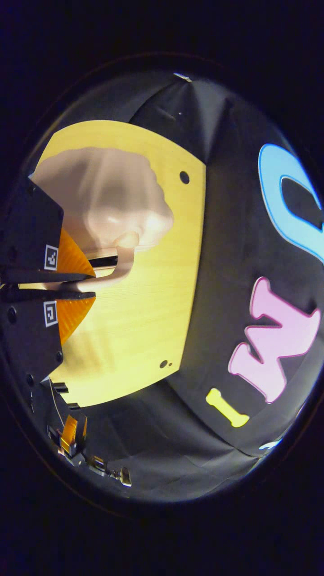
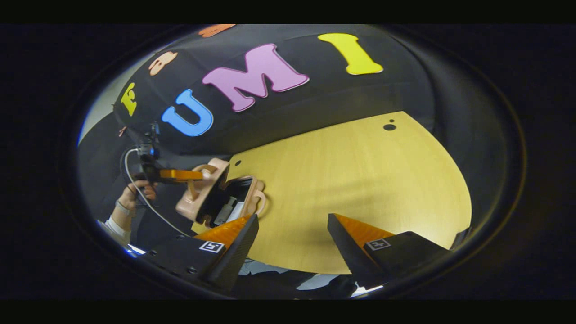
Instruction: First open the suitcase, pack the skin care products into it, and then close the suitcase.
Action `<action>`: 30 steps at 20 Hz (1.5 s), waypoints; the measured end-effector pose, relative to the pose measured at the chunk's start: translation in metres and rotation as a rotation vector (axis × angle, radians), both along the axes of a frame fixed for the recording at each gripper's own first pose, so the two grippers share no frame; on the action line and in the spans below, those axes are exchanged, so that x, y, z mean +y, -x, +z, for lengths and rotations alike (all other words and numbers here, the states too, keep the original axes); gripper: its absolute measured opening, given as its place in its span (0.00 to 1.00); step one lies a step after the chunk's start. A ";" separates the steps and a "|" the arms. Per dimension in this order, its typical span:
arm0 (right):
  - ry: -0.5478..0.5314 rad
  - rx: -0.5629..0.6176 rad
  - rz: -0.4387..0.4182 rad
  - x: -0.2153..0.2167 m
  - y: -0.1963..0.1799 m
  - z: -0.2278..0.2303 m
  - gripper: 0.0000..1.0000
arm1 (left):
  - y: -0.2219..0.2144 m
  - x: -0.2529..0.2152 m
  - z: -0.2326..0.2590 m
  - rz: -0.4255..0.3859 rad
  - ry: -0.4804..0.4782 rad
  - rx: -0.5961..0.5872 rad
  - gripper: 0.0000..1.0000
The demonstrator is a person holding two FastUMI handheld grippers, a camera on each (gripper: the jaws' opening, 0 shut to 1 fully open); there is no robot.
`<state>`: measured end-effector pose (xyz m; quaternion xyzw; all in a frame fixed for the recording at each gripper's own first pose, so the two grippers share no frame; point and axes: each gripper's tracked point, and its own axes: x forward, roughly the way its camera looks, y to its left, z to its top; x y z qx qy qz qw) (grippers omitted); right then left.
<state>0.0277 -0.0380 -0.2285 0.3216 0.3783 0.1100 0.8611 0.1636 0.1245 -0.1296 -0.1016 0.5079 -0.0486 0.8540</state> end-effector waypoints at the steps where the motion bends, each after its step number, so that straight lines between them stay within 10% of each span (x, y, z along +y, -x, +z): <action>1: 0.004 0.008 -0.035 -0.017 0.007 -0.002 0.98 | 0.002 -0.014 -0.024 -0.023 -0.015 0.045 0.10; 9: 0.057 0.081 -0.240 -0.096 0.057 -0.028 0.98 | 0.019 -0.049 -0.108 -0.140 -0.113 0.194 0.12; 16: 0.019 0.088 -0.260 -0.078 0.033 -0.024 0.98 | 0.026 -0.046 -0.110 -0.194 -0.217 0.168 0.38; 21: 0.029 0.018 -0.185 -0.046 0.001 0.001 0.98 | 0.003 -0.035 -0.047 -0.258 -0.395 -0.058 0.47; 30: 0.357 -0.359 -0.136 -0.039 -0.068 0.115 0.98 | -0.027 -0.102 0.144 -0.195 -0.255 -0.644 0.54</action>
